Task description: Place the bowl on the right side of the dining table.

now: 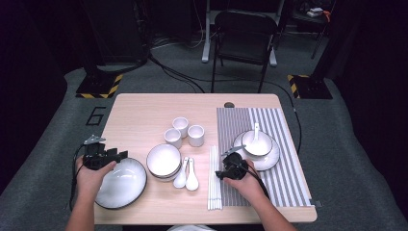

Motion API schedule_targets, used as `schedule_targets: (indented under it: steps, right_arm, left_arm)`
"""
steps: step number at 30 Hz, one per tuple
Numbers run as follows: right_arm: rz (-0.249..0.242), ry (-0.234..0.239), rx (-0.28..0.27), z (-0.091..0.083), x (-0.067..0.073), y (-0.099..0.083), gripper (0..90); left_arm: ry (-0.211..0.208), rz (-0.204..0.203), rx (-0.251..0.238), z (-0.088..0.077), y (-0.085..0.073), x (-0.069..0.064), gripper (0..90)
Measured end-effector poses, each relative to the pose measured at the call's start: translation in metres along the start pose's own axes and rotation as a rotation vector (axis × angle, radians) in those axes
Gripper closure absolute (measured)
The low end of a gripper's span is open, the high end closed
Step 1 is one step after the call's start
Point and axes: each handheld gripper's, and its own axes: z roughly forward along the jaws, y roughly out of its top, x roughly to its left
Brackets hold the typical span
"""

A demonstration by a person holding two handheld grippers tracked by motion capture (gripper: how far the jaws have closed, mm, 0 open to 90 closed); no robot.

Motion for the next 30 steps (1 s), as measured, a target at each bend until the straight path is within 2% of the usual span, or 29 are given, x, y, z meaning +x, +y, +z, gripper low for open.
schedule_targets:
  steps: [2,10,24,30]
  right_arm:
    - [-0.001,0.0,0.002,0.0,-0.0001,0.0002,49.8]
    - [0.009,0.003,-0.003,0.0,-0.0021,-0.0001,50.2]
    - [-0.005,-0.012,-0.004,0.0014,0.0008,0.0012,51.5]
    - [-0.007,-0.002,-0.005,0.0009,-0.0014,0.0008,53.3]
  left_arm:
    - [-0.001,-0.007,-0.011,0.0003,-0.0003,-0.0001,44.5]
    - [-0.002,-0.007,-0.004,-0.0004,-0.0004,0.0005,44.5]
    - [-0.001,-0.007,-0.001,-0.0006,0.0,0.0009,44.5]
    - [0.002,-0.015,-0.012,-0.0006,-0.0002,0.0011,44.5]
